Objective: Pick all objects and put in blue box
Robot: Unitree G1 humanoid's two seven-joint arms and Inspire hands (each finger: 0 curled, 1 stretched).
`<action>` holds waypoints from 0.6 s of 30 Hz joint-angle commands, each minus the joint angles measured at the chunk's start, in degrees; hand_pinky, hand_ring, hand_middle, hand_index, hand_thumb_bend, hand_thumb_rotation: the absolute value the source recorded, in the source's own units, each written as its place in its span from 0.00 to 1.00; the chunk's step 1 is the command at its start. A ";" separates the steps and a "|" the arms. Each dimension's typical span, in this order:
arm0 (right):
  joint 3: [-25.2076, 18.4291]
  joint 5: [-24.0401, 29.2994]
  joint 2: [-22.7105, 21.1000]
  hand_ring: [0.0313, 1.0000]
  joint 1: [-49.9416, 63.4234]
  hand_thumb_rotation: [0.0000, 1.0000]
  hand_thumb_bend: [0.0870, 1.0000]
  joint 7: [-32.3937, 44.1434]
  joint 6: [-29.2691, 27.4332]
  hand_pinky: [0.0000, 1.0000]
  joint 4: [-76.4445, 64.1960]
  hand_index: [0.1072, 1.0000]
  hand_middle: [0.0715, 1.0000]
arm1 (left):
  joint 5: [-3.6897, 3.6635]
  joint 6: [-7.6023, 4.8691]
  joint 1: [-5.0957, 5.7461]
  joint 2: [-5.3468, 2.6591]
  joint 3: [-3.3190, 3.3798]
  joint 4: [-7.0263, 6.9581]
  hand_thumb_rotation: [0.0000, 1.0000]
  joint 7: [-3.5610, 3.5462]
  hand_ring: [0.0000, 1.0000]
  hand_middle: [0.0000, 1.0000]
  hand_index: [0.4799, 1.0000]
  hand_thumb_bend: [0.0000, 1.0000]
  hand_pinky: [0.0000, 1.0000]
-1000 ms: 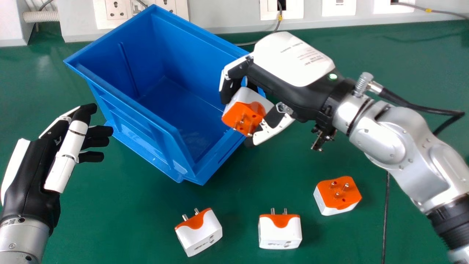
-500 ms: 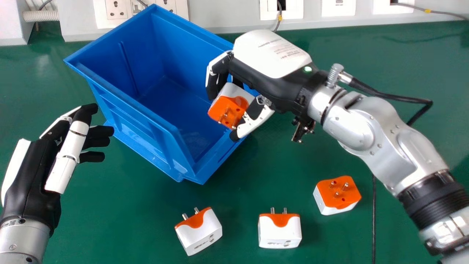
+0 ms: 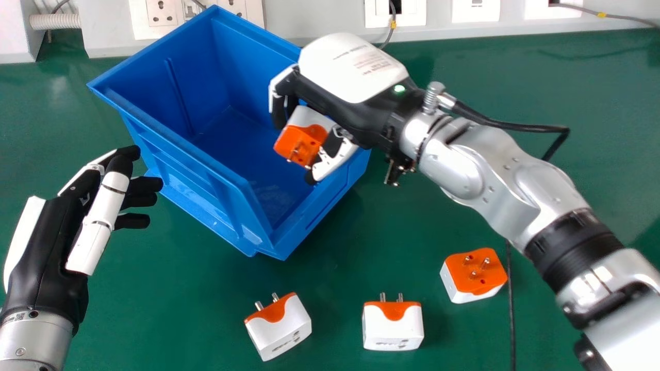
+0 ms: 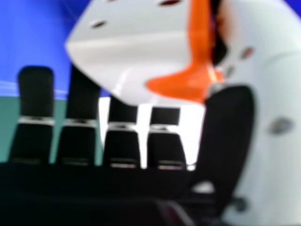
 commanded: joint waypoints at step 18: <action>2.53 0.67 9.77 0.39 -12.82 0.00 0.45 -4.94 2.38 0.32 17.19 0.43 0.48 | 2.87 2.13 1.28 -2.33 -2.08 -5.42 0.89 2.61 0.70 0.69 0.66 0.52 0.64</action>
